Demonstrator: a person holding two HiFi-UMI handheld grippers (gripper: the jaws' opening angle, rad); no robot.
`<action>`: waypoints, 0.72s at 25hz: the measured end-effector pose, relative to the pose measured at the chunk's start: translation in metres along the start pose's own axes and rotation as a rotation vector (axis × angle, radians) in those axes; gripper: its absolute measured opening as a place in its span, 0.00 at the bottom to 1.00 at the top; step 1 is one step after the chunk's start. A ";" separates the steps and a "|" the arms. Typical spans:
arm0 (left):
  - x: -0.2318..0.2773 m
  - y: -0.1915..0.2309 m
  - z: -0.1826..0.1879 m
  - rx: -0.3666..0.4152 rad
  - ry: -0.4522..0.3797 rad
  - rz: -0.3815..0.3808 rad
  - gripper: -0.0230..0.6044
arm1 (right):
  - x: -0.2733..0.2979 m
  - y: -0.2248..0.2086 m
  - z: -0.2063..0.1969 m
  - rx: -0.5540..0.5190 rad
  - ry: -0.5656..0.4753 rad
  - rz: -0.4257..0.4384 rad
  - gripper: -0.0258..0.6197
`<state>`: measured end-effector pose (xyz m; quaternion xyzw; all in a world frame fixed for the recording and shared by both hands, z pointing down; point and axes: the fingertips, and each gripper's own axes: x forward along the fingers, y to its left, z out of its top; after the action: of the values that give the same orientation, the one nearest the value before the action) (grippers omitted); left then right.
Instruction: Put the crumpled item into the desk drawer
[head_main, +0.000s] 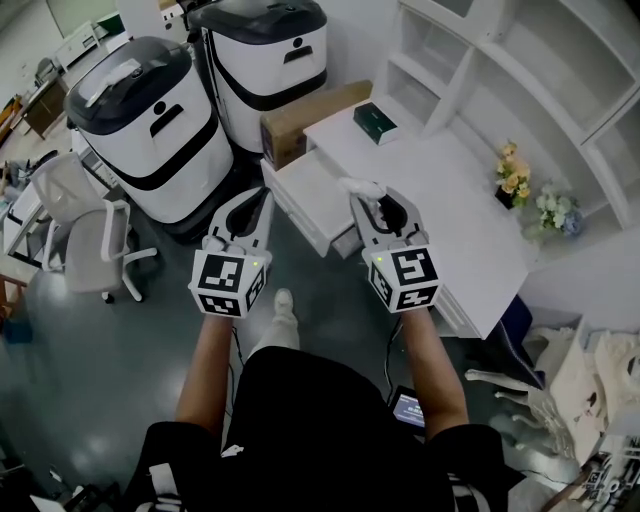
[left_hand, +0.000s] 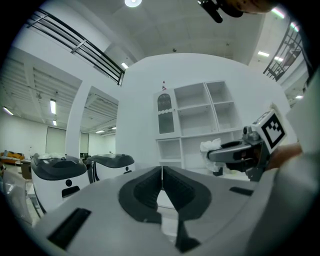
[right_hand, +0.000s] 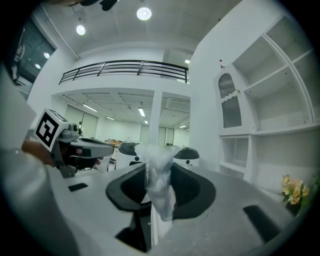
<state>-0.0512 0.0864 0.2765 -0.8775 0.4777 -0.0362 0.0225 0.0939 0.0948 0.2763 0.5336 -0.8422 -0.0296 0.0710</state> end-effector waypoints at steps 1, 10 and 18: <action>0.008 0.002 -0.001 0.000 0.002 -0.003 0.05 | 0.006 -0.004 -0.001 0.001 0.001 0.000 0.22; 0.084 0.033 -0.002 -0.001 0.025 -0.045 0.05 | 0.073 -0.045 -0.002 0.014 0.027 -0.013 0.22; 0.153 0.078 -0.007 -0.013 0.050 -0.089 0.05 | 0.148 -0.071 -0.003 0.033 0.058 -0.031 0.22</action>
<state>-0.0338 -0.0845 0.2841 -0.8969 0.4386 -0.0560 0.0035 0.0954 -0.0686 0.2838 0.5485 -0.8317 -0.0011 0.0860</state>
